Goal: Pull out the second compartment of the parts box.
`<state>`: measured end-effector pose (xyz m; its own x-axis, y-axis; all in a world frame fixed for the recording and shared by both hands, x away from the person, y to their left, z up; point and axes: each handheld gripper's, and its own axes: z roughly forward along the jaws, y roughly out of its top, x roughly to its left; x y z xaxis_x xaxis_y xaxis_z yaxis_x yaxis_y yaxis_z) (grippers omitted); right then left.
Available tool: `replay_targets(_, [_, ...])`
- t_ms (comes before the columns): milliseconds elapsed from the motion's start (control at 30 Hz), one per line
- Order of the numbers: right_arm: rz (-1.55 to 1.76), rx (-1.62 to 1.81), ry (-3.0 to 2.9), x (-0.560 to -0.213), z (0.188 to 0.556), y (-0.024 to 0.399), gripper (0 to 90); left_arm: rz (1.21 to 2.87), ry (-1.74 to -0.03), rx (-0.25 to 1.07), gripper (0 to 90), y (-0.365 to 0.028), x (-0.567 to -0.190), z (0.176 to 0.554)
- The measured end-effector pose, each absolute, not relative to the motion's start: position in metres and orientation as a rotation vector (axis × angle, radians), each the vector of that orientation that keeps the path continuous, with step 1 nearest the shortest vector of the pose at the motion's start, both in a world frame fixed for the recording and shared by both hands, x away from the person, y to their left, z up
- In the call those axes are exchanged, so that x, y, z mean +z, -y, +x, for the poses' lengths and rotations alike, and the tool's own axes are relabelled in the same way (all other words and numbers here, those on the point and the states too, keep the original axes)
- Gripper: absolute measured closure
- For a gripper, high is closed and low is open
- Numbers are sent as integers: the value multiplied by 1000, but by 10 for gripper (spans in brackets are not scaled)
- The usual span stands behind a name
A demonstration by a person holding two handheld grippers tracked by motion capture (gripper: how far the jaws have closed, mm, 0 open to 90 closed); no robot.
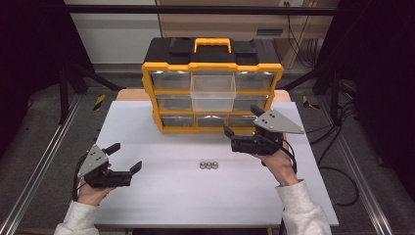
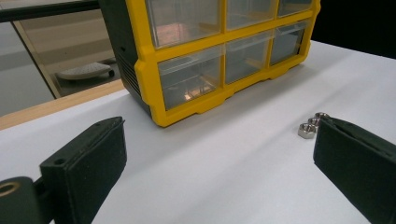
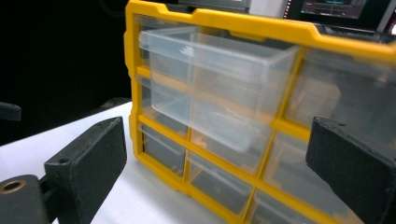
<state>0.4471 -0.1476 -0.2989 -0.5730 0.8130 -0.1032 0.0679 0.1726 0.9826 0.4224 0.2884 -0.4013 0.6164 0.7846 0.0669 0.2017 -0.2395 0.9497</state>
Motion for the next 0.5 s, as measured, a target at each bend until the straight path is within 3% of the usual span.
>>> replay_targets(500, [1063, 1492, -1772, -363, 436, 198, 49, 1773, -806, 672, 21, -286, -403, 423])
